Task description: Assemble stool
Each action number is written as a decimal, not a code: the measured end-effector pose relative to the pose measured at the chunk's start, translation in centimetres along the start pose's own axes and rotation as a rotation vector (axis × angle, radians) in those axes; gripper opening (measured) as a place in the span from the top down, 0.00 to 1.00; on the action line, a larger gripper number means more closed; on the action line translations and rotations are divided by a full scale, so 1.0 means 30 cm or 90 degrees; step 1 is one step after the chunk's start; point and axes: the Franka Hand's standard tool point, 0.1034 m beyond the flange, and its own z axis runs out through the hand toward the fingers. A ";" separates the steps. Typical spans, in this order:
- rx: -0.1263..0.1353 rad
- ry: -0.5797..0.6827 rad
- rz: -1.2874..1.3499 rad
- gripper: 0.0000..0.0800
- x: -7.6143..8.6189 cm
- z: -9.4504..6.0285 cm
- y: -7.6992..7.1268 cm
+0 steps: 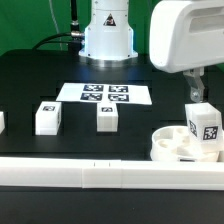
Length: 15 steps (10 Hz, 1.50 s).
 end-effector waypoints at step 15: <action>0.009 -0.098 -0.698 0.19 -0.041 0.070 0.021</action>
Offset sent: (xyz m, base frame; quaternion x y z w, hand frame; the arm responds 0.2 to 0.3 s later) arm 0.0068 0.0228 -0.0088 0.0515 -0.0628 -0.2725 0.9587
